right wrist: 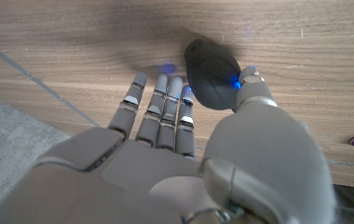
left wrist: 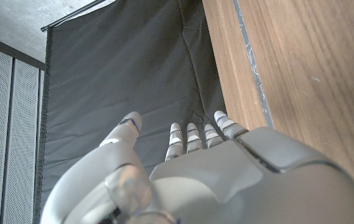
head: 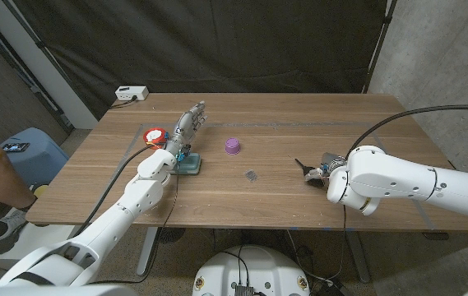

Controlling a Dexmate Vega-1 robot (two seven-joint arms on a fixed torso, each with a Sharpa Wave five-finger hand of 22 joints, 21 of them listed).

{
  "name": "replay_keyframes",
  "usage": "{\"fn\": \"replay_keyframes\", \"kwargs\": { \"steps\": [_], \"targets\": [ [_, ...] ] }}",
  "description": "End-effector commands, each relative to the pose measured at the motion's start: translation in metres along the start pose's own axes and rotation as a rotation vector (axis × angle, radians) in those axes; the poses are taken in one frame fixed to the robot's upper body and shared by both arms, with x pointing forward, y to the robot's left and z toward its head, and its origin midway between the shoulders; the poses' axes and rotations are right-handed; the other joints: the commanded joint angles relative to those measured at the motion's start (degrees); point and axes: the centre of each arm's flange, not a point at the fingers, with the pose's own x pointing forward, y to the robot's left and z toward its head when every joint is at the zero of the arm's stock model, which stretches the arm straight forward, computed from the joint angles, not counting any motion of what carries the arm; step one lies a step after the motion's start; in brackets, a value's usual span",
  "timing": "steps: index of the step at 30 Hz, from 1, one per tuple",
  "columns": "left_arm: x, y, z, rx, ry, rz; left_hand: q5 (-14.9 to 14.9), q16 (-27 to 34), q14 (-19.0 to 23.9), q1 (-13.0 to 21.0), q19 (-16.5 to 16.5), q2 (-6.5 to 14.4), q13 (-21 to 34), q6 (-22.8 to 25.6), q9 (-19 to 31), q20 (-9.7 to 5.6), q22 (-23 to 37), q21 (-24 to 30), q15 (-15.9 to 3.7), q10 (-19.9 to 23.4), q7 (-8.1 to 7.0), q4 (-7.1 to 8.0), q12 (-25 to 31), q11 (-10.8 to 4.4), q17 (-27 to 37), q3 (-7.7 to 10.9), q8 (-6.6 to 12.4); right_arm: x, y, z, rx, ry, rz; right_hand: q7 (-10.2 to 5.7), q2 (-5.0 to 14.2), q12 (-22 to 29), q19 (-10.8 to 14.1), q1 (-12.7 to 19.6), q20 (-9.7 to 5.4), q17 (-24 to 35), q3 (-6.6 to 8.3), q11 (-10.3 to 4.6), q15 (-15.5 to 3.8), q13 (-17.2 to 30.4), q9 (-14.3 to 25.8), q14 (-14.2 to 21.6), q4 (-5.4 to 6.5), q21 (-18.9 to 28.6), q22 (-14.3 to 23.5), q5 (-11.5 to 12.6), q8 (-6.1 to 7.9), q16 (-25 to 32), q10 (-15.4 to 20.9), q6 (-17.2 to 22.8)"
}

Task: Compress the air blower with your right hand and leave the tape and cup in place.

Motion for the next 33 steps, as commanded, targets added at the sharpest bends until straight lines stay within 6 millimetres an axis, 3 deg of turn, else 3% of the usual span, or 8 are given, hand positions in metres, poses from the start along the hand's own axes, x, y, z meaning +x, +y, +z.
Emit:
{"fn": "replay_keyframes", "kwargs": {
  "steps": [1, 24, 33],
  "targets": [
    [0.0012, -0.0044, -0.0009, -0.001, -0.001, -0.002, 0.4, 0.0, 0.1, 0.8, 0.6, 0.1, 0.3, 0.4, 0.2, 0.18, 0.1, -0.1, 0.0, 0.6, 0.04, -0.03, 0.1, -0.17, 0.2, 0.0, 0.14, -0.003, -0.0038, -0.0033, 0.003, -0.004, -0.014, -0.23, -0.08, 0.3, 0.6, 0.7, -0.14, 0.2, 0.26, 0.09, 0.1, 0.4, 0.1, 0.3, 0.07, 0.2, 0.1, 0.5, 0.03, 0.1, 0.5, 0.6],
    [-0.0002, -0.0085, -0.0014, -0.001, -0.003, -0.001, 0.4, 0.0, 0.1, 0.9, 0.6, 0.1, 0.3, 0.4, 0.2, 0.15, 0.1, -0.1, -0.01, 0.7, 0.0, 0.02, 0.1, -0.1, 0.2, -0.03, 0.08, 0.0032, 0.0036, -0.0052, 0.016, 0.008, -0.048, -1.47, -0.45, 2.2, 1.8, 2.9, -1.11, 0.5, 0.82, -1.44, -2.12, 1.2, 0.3, 3.2, -0.31, 0.4, 0.1, 1.0, 0.57, 0.6, 3.0, 3.8],
    [-0.0003, -0.0082, -0.0021, -0.003, -0.002, 0.003, 0.4, 0.0, 0.2, 0.9, 0.6, 0.0, 0.3, 0.5, 0.3, 0.12, 0.1, -0.1, -0.01, 0.8, 0.01, 0.03, 0.1, -0.21, 0.2, -0.05, 0.09, 0.0057, 0.0039, -0.0033, 0.006, 0.013, -0.029, -1.45, -0.45, 2.1, 1.6, 3.1, -1.49, 0.7, 0.85, -1.34, -1.9, 1.3, 0.3, 2.6, -0.1, 0.2, 0.1, 1.1, 0.19, 0.2, 2.2, 3.4]
  ]
}}
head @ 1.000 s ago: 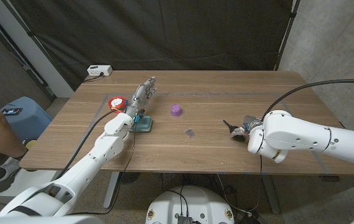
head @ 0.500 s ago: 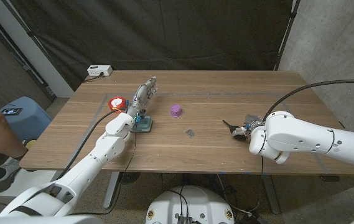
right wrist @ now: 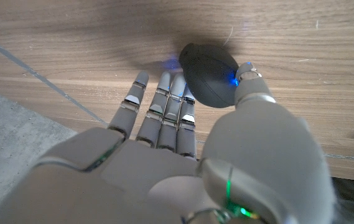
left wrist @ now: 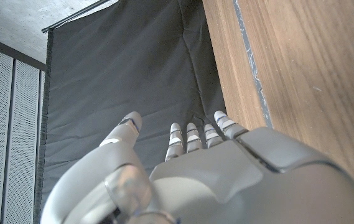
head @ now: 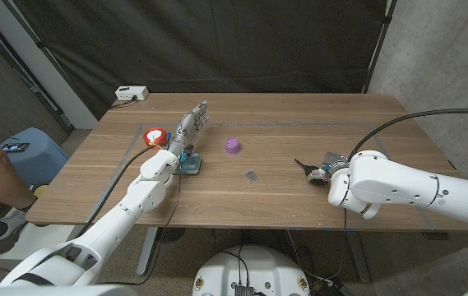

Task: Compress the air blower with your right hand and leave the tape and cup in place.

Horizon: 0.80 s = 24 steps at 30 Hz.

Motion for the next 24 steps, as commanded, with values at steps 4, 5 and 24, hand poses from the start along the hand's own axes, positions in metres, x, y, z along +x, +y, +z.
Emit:
{"fn": "replay_keyframes", "kwargs": {
  "steps": [4, 5, 24],
  "targets": [
    [-0.001, -0.001, -0.002, -0.004, 0.0, 0.003, 0.4, 0.0, 0.2, 0.7, 0.6, 0.2, 0.3, 0.4, 0.3, 0.14, 0.1, -0.1, -0.01, 0.5, -0.01, 0.05, 0.1, -0.02, 0.2, -0.07, 0.07, 0.004, 0.001, 0.003, -0.015, 0.004, 0.017, -0.02, -0.09, 0.2, 0.1, 0.6, -0.51, 0.5, 0.12, 0.28, 0.06, 0.3, 0.1, -0.5, 0.34, 0.1, 0.1, 0.2, -0.29, -0.2, -0.5, 0.0],
    [-0.001, -0.001, -0.002, -0.004, 0.0, 0.003, 0.4, 0.0, 0.2, 0.7, 0.6, 0.2, 0.3, 0.4, 0.3, 0.14, 0.1, -0.1, -0.01, 0.5, 0.0, 0.05, 0.1, 0.0, 0.2, -0.07, 0.06, 0.004, 0.001, 0.004, -0.019, 0.003, 0.019, -0.03, -0.13, 0.3, 0.1, 0.6, -0.51, 0.5, 0.1, 0.33, 0.04, 0.3, 0.1, -0.5, 0.35, 0.1, 0.1, 0.2, -0.31, -0.2, -0.4, 0.0],
    [-0.003, 0.002, -0.004, -0.013, -0.002, 0.009, 0.4, 0.0, 0.2, 0.8, 0.6, 0.2, 0.3, 0.4, 0.3, 0.17, 0.1, -0.1, 0.01, 0.6, 0.01, 0.08, 0.1, 0.03, 0.2, -0.11, 0.01, 0.002, -0.004, 0.013, -0.043, -0.022, 0.025, -0.4, -0.06, 0.0, -0.3, 1.5, -0.59, 1.0, 0.22, 0.25, 0.29, 0.0, 0.1, -1.0, 0.37, -0.1, 0.1, 0.3, -0.86, -0.5, -0.9, -0.3]
  ]
}}
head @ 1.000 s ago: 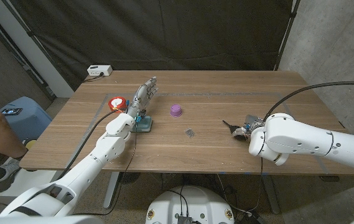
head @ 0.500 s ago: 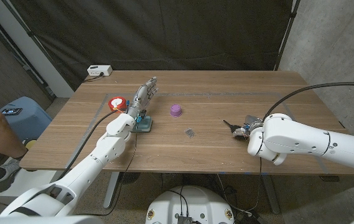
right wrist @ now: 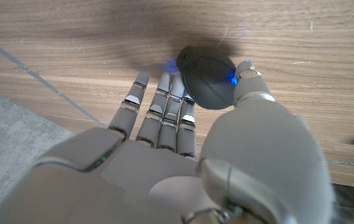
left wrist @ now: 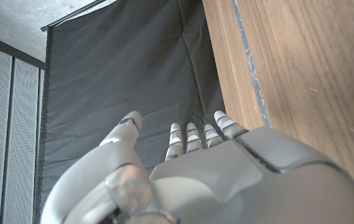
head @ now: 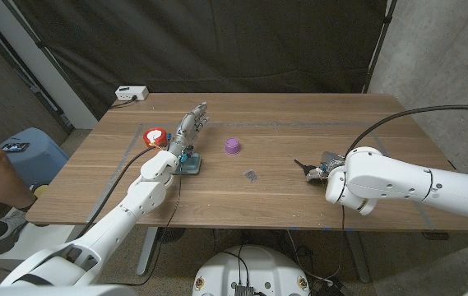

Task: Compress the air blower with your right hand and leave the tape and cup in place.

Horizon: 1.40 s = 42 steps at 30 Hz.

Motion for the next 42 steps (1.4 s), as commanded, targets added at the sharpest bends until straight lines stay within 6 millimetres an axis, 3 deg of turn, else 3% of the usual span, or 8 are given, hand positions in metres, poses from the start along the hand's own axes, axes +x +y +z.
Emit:
{"fn": "replay_keyframes", "kwargs": {
  "steps": [1, 13, 25, 42],
  "targets": [
    [-0.0017, 0.0012, -0.0014, -0.006, -0.002, 0.003, 0.4, 0.0, 0.2, 0.6, 0.6, 0.0, 0.3, 0.4, 0.3, 0.17, 0.1, -0.1, 0.0, 0.6, 0.02, 0.08, 0.1, 0.03, 0.2, -0.11, 0.01, -0.0017, -0.0025, 0.0048, -0.014, -0.012, 0.01, -0.17, -0.04, 0.0, -0.3, 0.7, -0.14, 0.4, 0.08, 0.04, 0.18, 0.1, 0.1, -0.5, 0.15, -0.2, 0.1, 0.3, -0.19, -0.1, -0.3, -0.1],
    [-0.0049, -0.0003, -0.0027, -0.01, -0.003, 0.005, 0.4, 0.0, 0.2, 0.6, 0.6, -0.1, 0.3, 0.3, 0.3, 0.16, 0.1, -0.2, -0.01, 0.6, -0.09, 0.1, 0.1, 0.05, 0.2, -0.14, -0.01, -0.0028, -0.0022, 0.0079, -0.024, -0.019, 0.019, -0.1, -0.19, -1.1, -1.2, 1.0, -0.21, 0.7, 0.01, 0.48, 0.32, -0.8, 0.0, -1.6, 0.34, -0.4, 0.2, 0.2, -1.2, -0.8, -1.9, -1.5],
    [-0.0062, -0.0001, -0.0026, -0.01, -0.004, 0.008, 0.4, 0.0, 0.2, 0.7, 0.6, -0.1, 0.3, 0.2, 0.3, 0.16, 0.1, -0.2, -0.01, 0.6, -0.07, 0.12, 0.1, 0.01, 0.2, -0.19, -0.04, 0.0004, 0.0007, 0.0119, -0.024, -0.022, 0.007, -0.95, -0.32, -0.8, -1.1, 1.8, -0.65, 0.7, 0.3, -0.46, -0.78, -1.8, -0.1, -0.2, 0.17, -0.3, 0.2, 0.3, -0.82, -0.7, 0.1, 0.1],
    [-0.0066, -0.0044, -0.0028, -0.012, -0.006, 0.004, 0.4, 0.0, 0.2, 0.7, 0.6, -0.1, 0.3, 0.3, 0.3, 0.19, 0.1, -0.2, 0.02, 0.8, -0.09, 0.15, 0.2, -0.05, 0.2, -0.25, -0.01, 0.0007, 0.0036, 0.0066, -0.015, -0.023, -0.043, -3.04, -0.43, 0.5, 0.9, 3.3, -2.75, 1.0, 0.55, -3.7, -4.52, -4.2, 0.0, 4.9, 0.32, 0.4, 0.2, 0.5, 0.85, 0.6, 6.7, 6.7]
  ]
}}
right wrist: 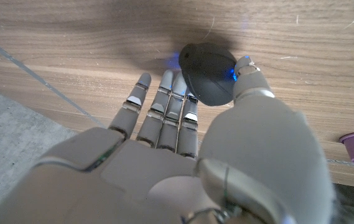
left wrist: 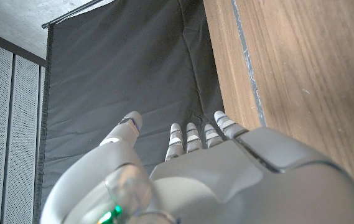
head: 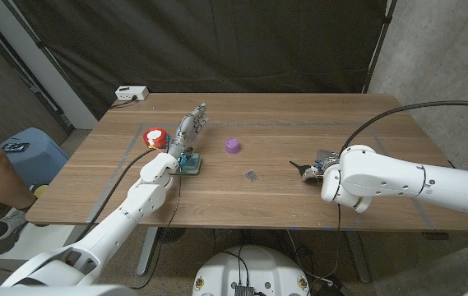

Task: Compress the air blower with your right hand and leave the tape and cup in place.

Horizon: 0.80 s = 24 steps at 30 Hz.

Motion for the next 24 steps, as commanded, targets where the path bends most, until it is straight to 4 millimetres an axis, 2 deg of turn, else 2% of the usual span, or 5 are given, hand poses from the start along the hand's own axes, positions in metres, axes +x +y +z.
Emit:
{"fn": "replay_keyframes", "kwargs": {
  "steps": [1, 7, 24],
  "targets": [
    [-0.001, -0.0042, -0.0003, -0.001, -0.001, -0.002, 0.4, 0.0, 0.3, 0.5, 0.6, 0.2, 0.3, 0.3, 0.3, 0.17, 0.1, -0.2, 0.03, 0.3, -0.12, 0.16, 0.1, -0.17, 0.2, -0.25, -0.01, -0.0001, 0.0021, -0.0048, 0.006, 0.003, -0.032, -0.36, 0.05, 0.5, 0.8, 0.6, -0.66, 0.3, 0.34, -0.33, -3.16, -0.3, 0.2, 1.3, 0.06, 0.7, 0.2, 0.1, 0.63, 0.5, 1.7, 1.5],
    [-0.0015, -0.0065, -0.0002, 0.001, -0.002, -0.002, 0.4, 0.0, 0.3, 0.5, 0.6, 0.2, 0.3, 0.4, 0.3, 0.19, 0.1, -0.2, 0.02, 0.3, -0.09, 0.17, 0.1, -0.11, 0.2, -0.27, 0.01, -0.0019, 0.0033, -0.0072, 0.016, -0.001, -0.058, -1.11, 0.05, 0.9, 1.8, 1.3, -1.58, 0.4, 0.48, -0.91, -4.51, -1.1, 0.1, 3.3, -0.07, 0.9, 0.2, 0.0, 0.98, 1.0, 3.7, 3.4],
    [-0.0034, -0.0105, 0.0001, 0.004, -0.001, -0.004, 0.4, 0.0, 0.3, 0.6, 0.6, 0.2, 0.3, 0.4, 0.3, 0.15, 0.1, -0.2, -0.03, 0.4, -0.07, 0.18, 0.2, -0.16, 0.2, -0.3, 0.01, -0.0082, -0.0017, -0.0091, 0.038, -0.011, -0.083, -1.33, 0.02, 0.9, 2.1, 1.5, -1.84, 0.7, 0.28, -0.79, -4.62, -1.5, 0.0, 3.3, 0.16, 0.9, 0.2, -0.1, 0.68, 0.9, 4.1, 3.8]
  ]
}}
